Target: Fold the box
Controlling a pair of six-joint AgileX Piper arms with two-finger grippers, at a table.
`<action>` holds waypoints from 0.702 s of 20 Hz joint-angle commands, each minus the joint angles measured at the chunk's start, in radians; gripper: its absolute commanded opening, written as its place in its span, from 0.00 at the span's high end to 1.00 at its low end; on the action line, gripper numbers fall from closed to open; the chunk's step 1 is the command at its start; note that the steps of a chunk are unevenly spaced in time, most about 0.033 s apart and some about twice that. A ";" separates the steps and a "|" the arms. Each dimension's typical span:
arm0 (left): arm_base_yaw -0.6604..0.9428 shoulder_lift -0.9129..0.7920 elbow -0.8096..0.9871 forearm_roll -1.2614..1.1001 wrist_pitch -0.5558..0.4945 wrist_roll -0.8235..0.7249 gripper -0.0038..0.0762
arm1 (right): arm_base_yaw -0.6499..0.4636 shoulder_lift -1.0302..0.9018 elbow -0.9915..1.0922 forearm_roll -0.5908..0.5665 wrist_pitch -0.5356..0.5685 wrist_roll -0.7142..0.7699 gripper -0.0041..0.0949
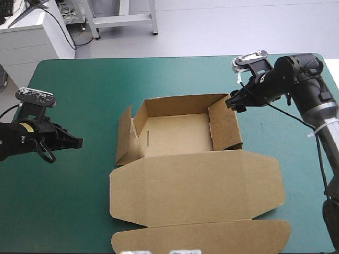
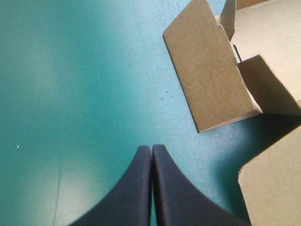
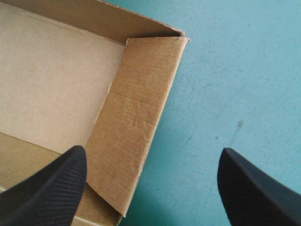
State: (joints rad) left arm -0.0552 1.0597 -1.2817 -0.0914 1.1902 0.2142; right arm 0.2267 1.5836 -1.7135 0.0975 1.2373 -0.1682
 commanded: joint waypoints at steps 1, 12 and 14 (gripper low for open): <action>0.001 -0.020 -0.024 -0.011 -0.046 -0.002 0.96 | 0.000 -0.012 -0.029 0.004 -0.007 0.012 0.23; 0.001 -0.020 -0.024 -0.011 -0.039 -0.002 0.96 | 0.000 0.273 -0.027 0.084 0.000 0.056 0.24; 0.001 -0.020 -0.024 -0.011 -0.040 -0.002 0.96 | 0.000 0.305 -0.027 0.084 0.000 0.062 0.25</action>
State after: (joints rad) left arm -0.0552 1.0597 -1.2817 -0.0914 1.1946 0.2142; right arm 0.2267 1.9192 -1.7147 0.1721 1.2351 -0.1099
